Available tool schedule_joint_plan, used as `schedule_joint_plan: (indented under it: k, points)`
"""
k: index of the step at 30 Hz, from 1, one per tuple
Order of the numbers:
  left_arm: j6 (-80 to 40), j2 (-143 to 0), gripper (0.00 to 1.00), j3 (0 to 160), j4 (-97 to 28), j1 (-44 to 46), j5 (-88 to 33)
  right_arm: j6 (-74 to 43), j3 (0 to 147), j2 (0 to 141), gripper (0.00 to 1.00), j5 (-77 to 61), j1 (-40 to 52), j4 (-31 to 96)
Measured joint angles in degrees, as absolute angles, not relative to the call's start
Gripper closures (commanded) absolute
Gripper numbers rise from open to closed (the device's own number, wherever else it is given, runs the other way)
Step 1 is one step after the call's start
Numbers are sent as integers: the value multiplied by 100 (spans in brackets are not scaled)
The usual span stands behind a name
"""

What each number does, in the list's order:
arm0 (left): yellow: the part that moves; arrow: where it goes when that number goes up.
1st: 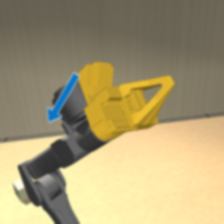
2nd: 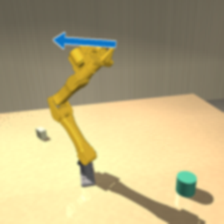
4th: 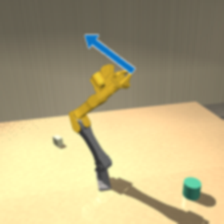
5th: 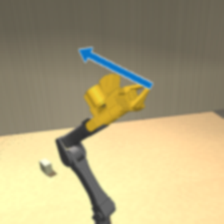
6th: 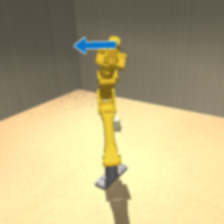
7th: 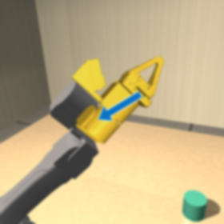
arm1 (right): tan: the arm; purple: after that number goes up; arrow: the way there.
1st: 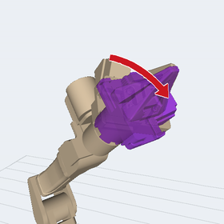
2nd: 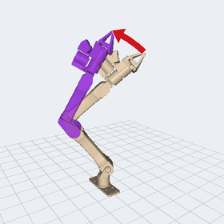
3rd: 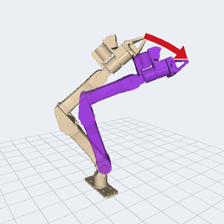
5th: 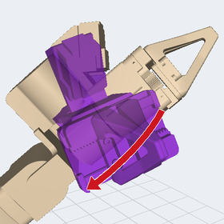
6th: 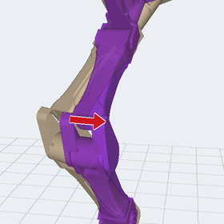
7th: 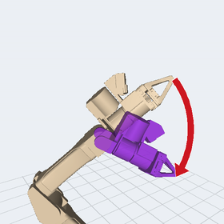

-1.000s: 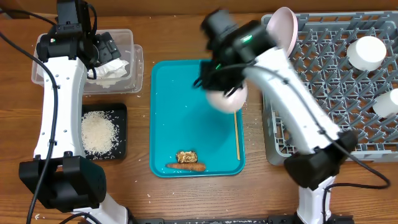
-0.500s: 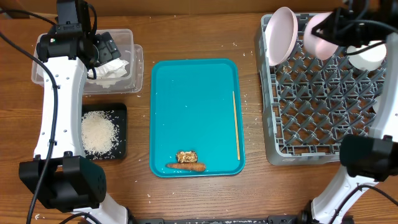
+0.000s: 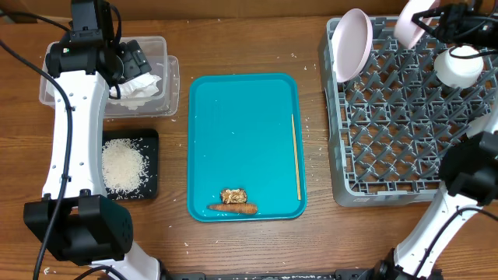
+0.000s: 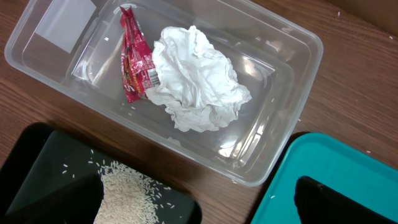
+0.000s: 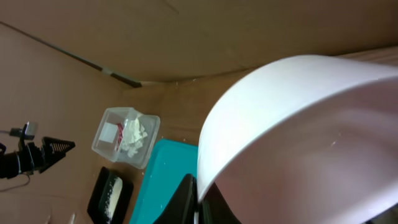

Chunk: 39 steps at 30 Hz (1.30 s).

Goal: Sort waste into correct bins and load items into the dishwasher
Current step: 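Carry the pink bowl into the dish rack and release it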

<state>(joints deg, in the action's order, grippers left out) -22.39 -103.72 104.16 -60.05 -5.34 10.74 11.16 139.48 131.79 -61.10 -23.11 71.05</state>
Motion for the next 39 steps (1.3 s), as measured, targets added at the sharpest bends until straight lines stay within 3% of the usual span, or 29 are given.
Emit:
schedule_joint_plan:
  k: [10, 25, 32, 35, 39]
  points:
    - [-2239, -10372, 0, 10416, -6005, -534, 1072, -156, 13946, 14112, 96, -6283, -2305, 5483]
    - [-2239, -10372, 0, 10416, -6005, -534, 1074, -1046, 13944, 14219, 94, -5618, -2324, 5898]
    - [-2239, -10372, 0, 10416, -6005, -534, 1074, -1162, 13946, 14188, 84, -5586, -2571, 6316]
    - [-2239, -10372, 0, 10416, -6005, -534, 1072, -1194, 13946, 14116, 72, -5249, -2825, 6595]
    - [-2239, -10372, 0, 10416, -6005, -534, 1074, -1214, 13946, 13990, 70, -4751, -3057, 6873]
